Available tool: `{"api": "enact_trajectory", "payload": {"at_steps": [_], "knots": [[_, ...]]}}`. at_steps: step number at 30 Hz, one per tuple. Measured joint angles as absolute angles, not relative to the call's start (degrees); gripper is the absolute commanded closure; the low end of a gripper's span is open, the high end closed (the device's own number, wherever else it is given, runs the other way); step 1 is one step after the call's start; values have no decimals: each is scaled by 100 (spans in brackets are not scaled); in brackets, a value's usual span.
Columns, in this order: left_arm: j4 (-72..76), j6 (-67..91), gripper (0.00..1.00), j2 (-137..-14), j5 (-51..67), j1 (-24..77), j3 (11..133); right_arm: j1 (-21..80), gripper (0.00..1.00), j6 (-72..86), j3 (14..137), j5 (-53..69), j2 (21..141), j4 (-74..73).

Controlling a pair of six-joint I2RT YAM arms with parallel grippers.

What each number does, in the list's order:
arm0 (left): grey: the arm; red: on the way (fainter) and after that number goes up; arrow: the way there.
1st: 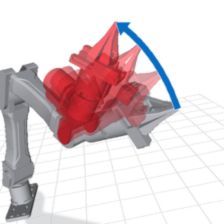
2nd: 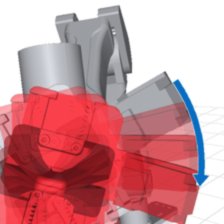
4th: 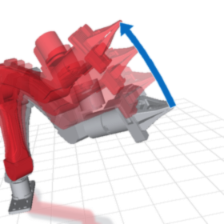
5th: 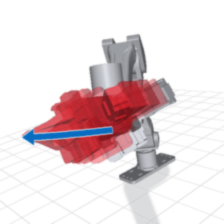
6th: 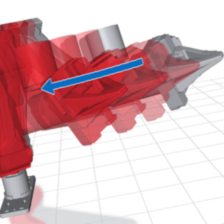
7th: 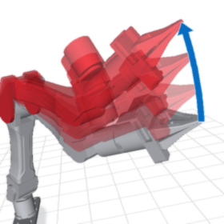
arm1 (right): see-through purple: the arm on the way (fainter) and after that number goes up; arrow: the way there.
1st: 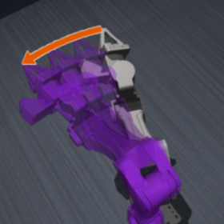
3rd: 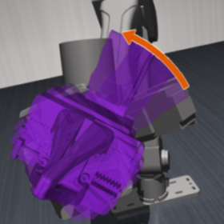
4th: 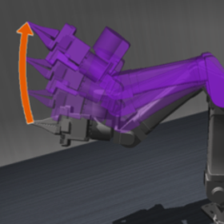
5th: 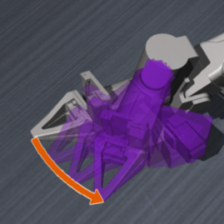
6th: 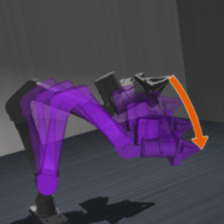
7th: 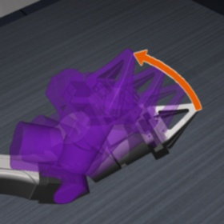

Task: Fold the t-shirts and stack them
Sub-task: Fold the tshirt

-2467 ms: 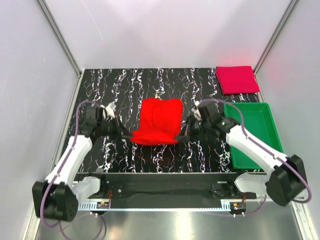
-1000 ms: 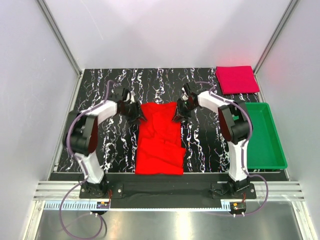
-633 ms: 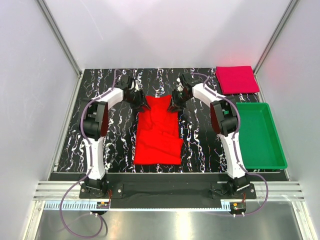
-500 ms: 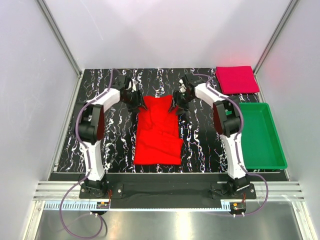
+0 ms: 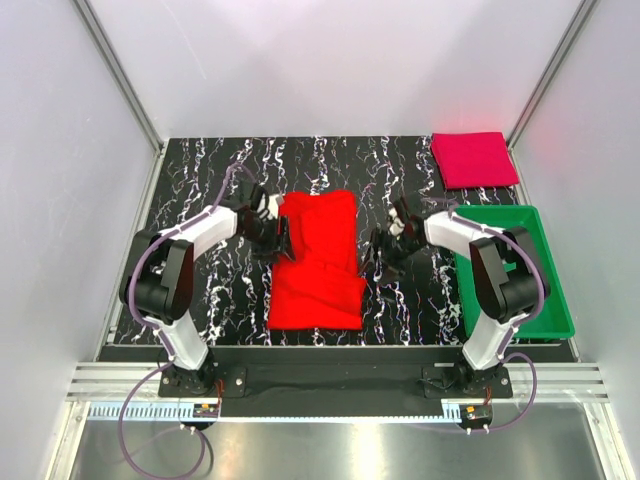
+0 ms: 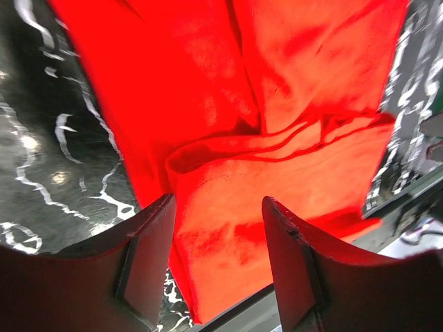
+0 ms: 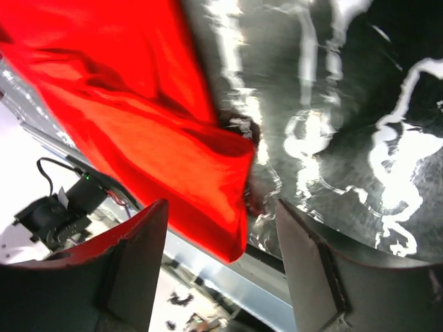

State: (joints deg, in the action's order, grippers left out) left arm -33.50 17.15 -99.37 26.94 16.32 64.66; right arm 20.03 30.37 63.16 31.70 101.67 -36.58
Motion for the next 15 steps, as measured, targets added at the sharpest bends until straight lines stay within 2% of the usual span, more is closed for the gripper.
{"api": "enact_trajectory", "payload": {"at_steps": [6, 15], "knots": [[-3417, 1590, 43, -10020, 2445, 1831, 6405, 2003, 30, 3573, 5507, 3415, 10200, -2853], [-3465, 1496, 43, -10025, 2029, 1833, 6405, 2003, 36, 3997, 5452, 3732, 10409, -2049]]}}
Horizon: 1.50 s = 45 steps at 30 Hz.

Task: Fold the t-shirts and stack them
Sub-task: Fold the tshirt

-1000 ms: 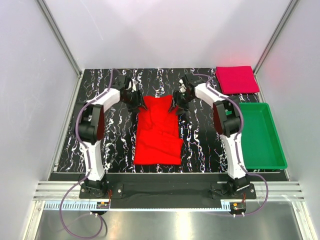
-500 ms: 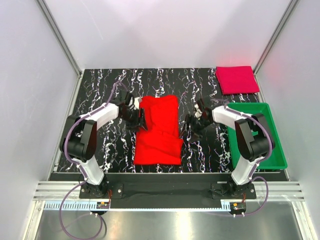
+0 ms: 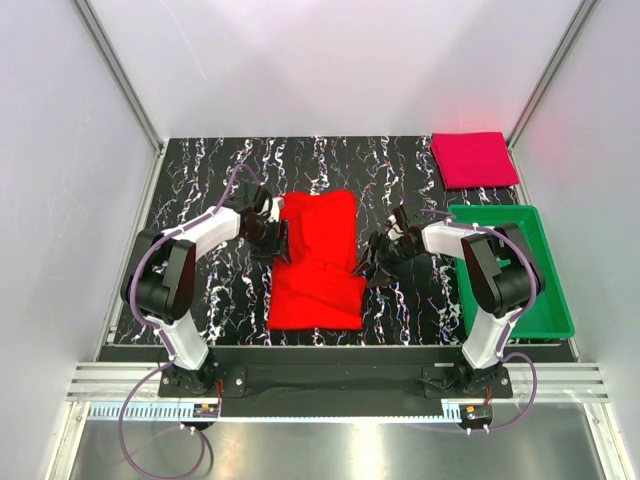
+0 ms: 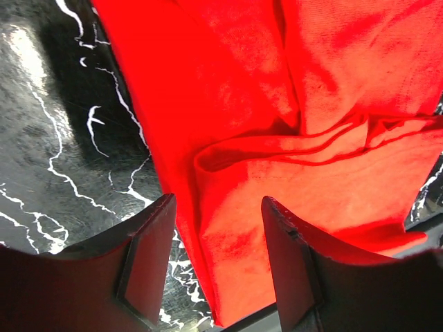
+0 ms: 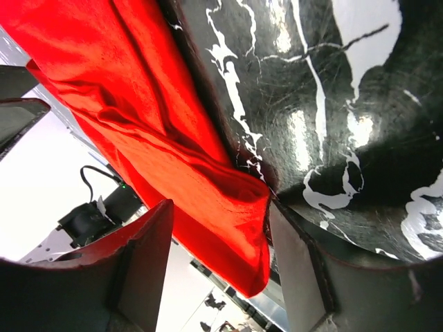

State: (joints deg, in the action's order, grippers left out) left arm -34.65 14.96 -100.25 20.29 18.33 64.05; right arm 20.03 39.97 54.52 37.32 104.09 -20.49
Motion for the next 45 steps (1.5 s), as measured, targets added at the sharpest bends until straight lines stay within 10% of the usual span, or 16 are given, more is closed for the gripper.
{"api": "enact_trajectory", "payload": {"at_steps": [10, 17, 36, 45], "knots": [[-3500, 1494, 61, -10433, 2102, 1820, 6506, 2005, 50, 4134, 5415, 3809, 10534, -1809], [-3505, 1557, 100, -10484, 2152, 1822, 6543, 2008, 92, 4125, 5387, 3712, 10580, -1791], [-3647, 2276, 100, -9035, 1850, 1785, 5924, 2008, 100, 3752, 6466, 4182, 10468, -2388], [-3785, 2285, 71, -9227, 1804, 1747, 5865, 2008, 100, 3544, 6523, 4278, 10613, -2633]]}}
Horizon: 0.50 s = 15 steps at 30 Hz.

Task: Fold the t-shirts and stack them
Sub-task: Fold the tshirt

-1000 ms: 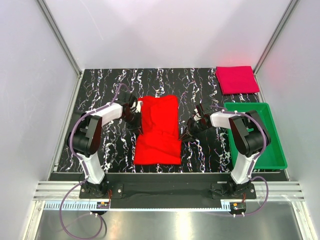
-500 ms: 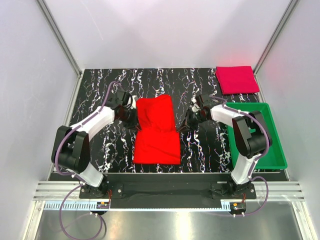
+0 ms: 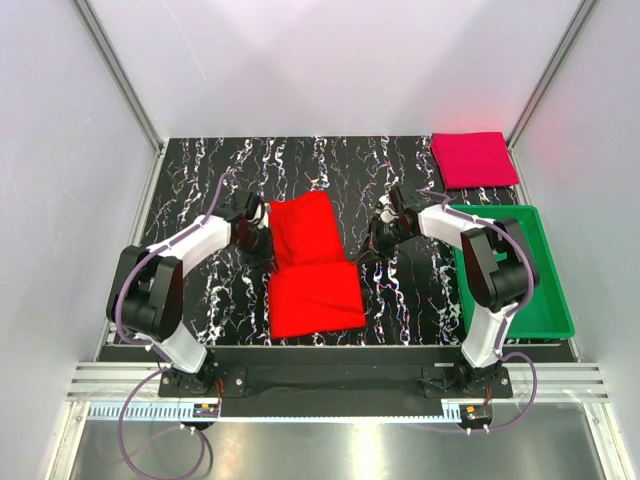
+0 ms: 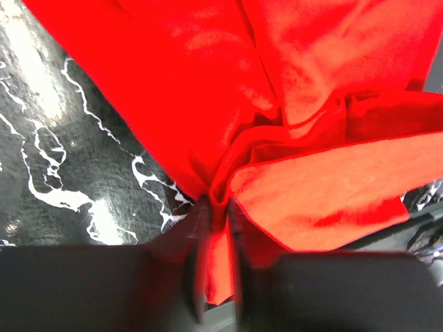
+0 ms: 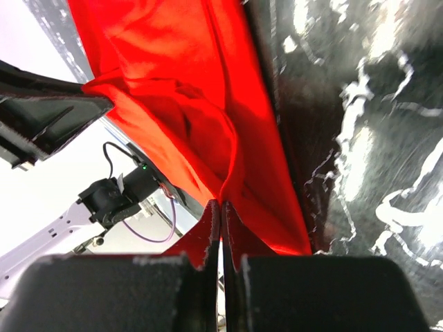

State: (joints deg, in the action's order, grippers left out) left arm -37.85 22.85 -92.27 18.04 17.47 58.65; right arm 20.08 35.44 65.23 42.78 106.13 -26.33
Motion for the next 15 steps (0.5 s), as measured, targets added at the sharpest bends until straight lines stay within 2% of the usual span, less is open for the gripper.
{"api": "enact_trajectory", "payload": {"at_steps": [2, 5, 11, 15], "knots": [[-3813, 2311, 62, -9310, 1702, 1739, 5927, 2008, 100, 3509, 6613, 4278, 10768, -2663], [-3896, 2383, 54, -9266, 1479, 1664, 5957, 2008, 100, 3454, 6753, 4278, 10947, -2683], [-4123, 2445, 53, -8866, 1133, 1393, 6208, 2008, 100, 3398, 6827, 4322, 11000, -2689], [-3948, 2418, 55, -9533, 1271, 1319, 7183, 2008, 100, 3361, 6829, 4324, 11102, -2694]]}}
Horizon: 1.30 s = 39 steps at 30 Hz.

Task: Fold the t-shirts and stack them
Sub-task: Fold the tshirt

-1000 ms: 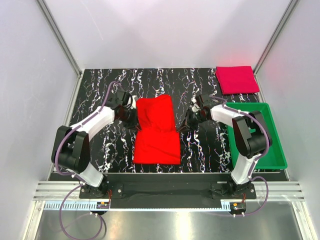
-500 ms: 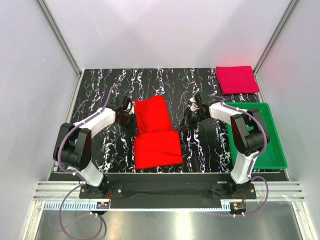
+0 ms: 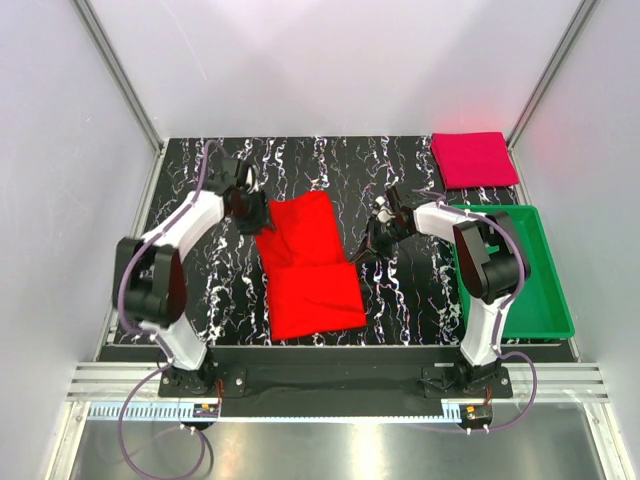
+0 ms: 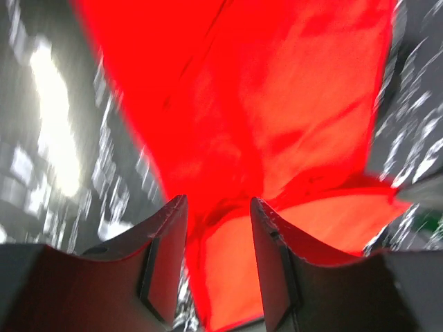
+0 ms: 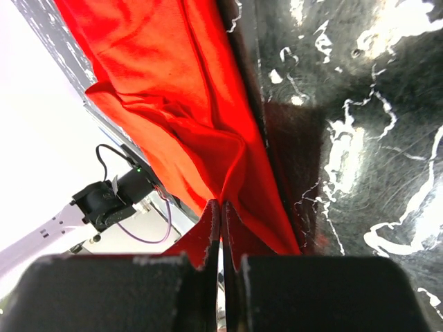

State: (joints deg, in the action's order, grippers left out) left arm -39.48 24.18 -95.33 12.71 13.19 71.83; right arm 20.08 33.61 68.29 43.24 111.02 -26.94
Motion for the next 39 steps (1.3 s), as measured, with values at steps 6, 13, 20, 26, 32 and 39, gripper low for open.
{"api": "enact_trajectory", "payload": {"at_steps": [6, 13, 20, 26, 32, 39], "knots": [[-3435, 2399, 55, -11585, 1605, 1365, 8409, 2008, 100, 3343, 6969, 4383, 11271, -2720], [-3474, 2447, 55, -12790, 2128, 1479, 9841, 2008, 100, 3345, 7170, 4423, 11290, -2731], [-3380, 2329, 46, -12897, 1953, 1754, 10145, 2008, 100, 3343, 7210, 4421, 11336, -2738], [-3627, 2060, 44, -11751, 1820, 1647, 9002, 2008, 100, 3341, 7210, 4414, 11340, -2779], [-3673, 1728, 56, -10521, 1828, 1586, 8079, 2008, 100, 3341, 7210, 4410, 11345, -2794], [-3677, 1540, 57, -10519, 1927, 1608, 7596, 2008, 100, 3326, 7210, 4410, 11347, -2794]]}}
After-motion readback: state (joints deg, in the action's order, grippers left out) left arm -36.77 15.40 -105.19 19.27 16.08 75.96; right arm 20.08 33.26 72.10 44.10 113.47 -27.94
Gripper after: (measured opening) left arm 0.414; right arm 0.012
